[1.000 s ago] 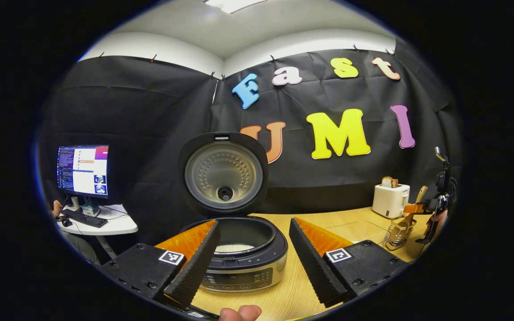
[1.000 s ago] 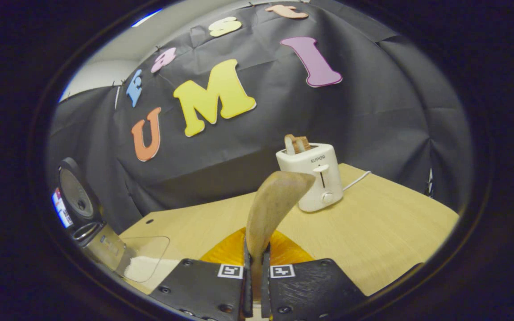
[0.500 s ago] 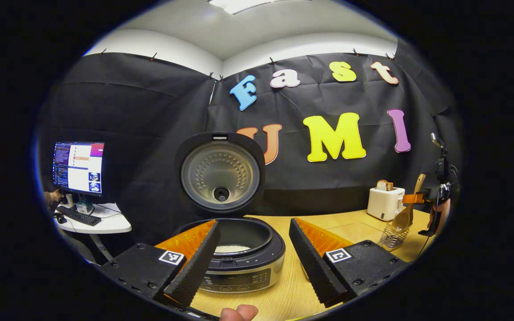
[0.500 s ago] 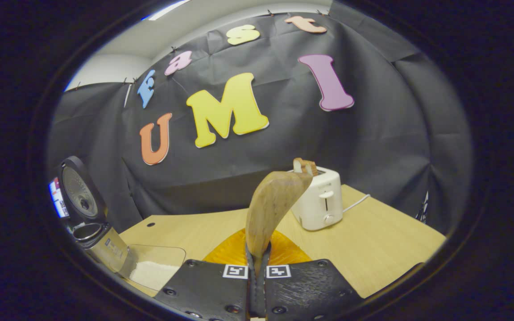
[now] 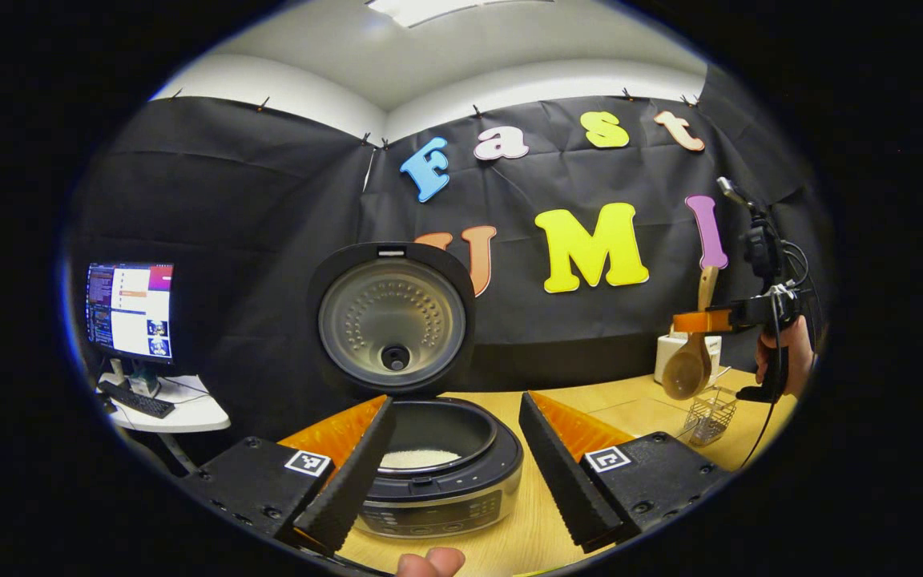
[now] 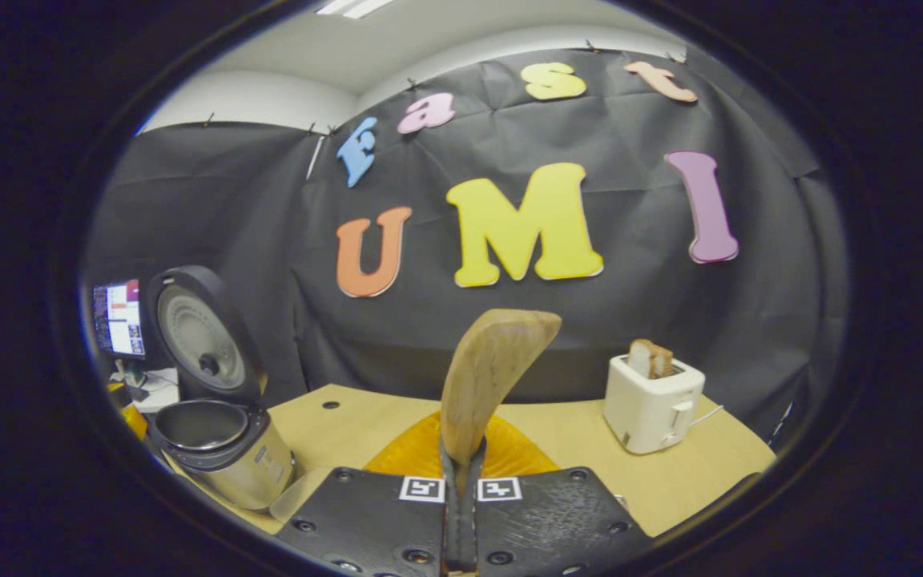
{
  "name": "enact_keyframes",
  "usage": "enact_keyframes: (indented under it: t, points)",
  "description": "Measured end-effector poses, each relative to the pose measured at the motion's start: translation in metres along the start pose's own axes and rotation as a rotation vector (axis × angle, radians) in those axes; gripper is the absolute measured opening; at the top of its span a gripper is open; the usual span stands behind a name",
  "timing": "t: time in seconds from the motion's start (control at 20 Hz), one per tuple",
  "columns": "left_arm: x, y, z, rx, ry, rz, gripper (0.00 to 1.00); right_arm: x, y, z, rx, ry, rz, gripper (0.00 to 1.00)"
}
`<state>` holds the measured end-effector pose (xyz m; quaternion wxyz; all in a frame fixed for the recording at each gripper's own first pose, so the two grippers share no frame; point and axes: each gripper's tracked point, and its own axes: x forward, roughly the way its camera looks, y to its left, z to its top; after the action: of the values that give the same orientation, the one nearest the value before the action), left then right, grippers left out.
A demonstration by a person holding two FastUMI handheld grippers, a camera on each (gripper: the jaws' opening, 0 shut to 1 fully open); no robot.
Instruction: Close the left gripper, press the button to open the rice cooker; take a wooden spoon from the chopstick holder with the right hand, scoop a spoonful of rice and pour it into the rice cooker, then put the wooden spoon back into the chopstick holder.
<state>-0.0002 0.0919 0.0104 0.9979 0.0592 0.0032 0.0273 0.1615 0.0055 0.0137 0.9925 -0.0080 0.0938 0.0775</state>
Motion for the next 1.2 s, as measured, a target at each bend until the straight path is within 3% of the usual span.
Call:
enact_keyframes:
  t: [0.15, 0.35, 0.4, 0.6, 0.9, 1.2]
  points:
    - [-0.001, 0.008, 0.002, -0.01, -0.002, 0.005, 0.99, 0.014, 0.024, -0.04, -0.074, 0.089, 0.007, 0.0]
    - [-0.003, 0.024, 0.008, -0.027, -0.011, 0.026, 0.99, 0.024, 0.028, -0.081, -0.224, 0.166, -0.062, 0.0]
    - [-0.004, 0.025, 0.009, -0.03, -0.013, 0.027, 0.95, 0.024, 0.028, -0.086, -0.279, 0.166, -0.087, 0.0]
    - [-0.008, 0.032, 0.015, -0.035, -0.021, 0.028, 0.99, 0.025, 0.038, -0.105, -0.408, 0.151, -0.14, 0.01]
    - [-0.01, 0.039, 0.015, -0.055, -0.01, 0.031, 0.99, 0.024, 0.09, -0.125, -0.182, 0.209, -0.016, 0.0]
    - [-0.008, 0.045, 0.009, -0.064, 0.01, 0.037, 0.99, 0.028, 0.102, -0.125, 0.084, 0.267, 0.043, 0.0]
